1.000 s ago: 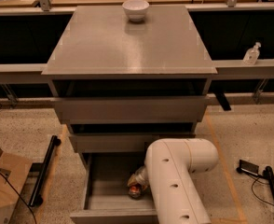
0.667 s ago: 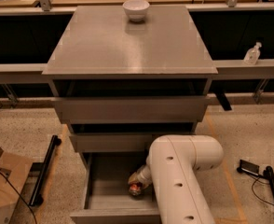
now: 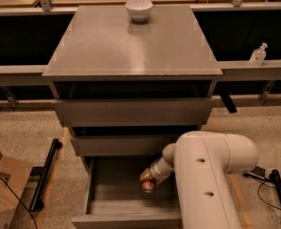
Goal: Pick coke can from bottom drawer and place on counter
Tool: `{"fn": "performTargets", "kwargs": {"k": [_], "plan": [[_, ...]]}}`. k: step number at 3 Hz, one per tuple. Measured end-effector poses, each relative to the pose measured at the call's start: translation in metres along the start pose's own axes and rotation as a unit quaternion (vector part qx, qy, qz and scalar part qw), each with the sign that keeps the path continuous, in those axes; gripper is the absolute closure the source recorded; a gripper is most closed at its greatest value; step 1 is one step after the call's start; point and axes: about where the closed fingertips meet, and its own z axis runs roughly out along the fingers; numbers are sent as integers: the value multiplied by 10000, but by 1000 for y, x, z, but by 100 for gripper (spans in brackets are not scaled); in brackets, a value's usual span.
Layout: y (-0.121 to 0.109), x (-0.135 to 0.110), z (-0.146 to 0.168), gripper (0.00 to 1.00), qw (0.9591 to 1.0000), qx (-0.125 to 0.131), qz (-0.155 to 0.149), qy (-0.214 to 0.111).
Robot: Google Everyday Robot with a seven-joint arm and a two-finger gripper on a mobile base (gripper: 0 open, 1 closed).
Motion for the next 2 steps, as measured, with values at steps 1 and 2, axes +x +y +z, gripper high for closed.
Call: {"fn": "performTargets", "kwargs": {"k": [1,2], "plan": [[-1,15,-46,100,9986,-96,-417,314],[-1,37,-93,100,9950,-82,-815,568]]}}
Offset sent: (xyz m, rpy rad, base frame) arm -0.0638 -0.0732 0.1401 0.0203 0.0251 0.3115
